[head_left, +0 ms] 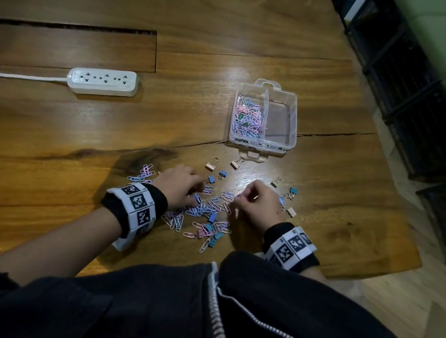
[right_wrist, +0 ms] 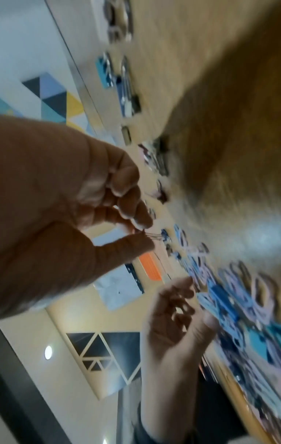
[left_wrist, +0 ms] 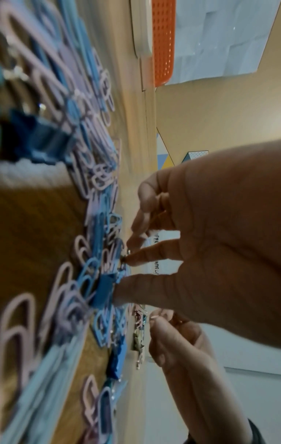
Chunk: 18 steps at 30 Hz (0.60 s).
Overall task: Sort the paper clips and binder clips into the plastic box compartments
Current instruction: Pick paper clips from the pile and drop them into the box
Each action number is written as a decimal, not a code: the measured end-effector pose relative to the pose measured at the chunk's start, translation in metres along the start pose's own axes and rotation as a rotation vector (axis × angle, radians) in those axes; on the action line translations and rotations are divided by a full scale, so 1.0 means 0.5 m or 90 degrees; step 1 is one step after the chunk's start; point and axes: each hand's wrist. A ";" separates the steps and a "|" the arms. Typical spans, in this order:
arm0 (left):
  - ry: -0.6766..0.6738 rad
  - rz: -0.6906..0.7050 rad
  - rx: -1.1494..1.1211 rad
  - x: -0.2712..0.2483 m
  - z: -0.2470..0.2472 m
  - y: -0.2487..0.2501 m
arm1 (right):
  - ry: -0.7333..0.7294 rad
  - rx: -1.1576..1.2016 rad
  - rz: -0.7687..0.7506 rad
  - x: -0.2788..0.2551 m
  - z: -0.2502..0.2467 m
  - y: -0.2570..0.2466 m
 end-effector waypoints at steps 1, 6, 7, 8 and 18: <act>-0.001 -0.002 -0.002 0.000 0.000 -0.002 | 0.036 0.026 0.001 0.002 -0.007 0.003; -0.021 0.004 -0.039 -0.001 -0.003 -0.004 | 0.105 0.032 -0.008 0.000 -0.020 0.025; -0.021 0.010 -0.046 -0.001 -0.005 -0.004 | 0.095 0.022 -0.008 -0.001 -0.020 0.029; -0.023 0.018 -0.060 -0.001 -0.006 -0.004 | 0.085 0.020 -0.006 -0.002 -0.021 0.032; 0.111 0.073 -0.304 0.009 -0.073 0.008 | 0.012 -0.158 -0.058 -0.012 0.010 0.027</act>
Point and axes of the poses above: each hand's wrist, its own x-axis towards the middle knuckle, its own z-axis out of the palm, y = z × x, and after that the axes turned 10 degrees about -y, right-handed
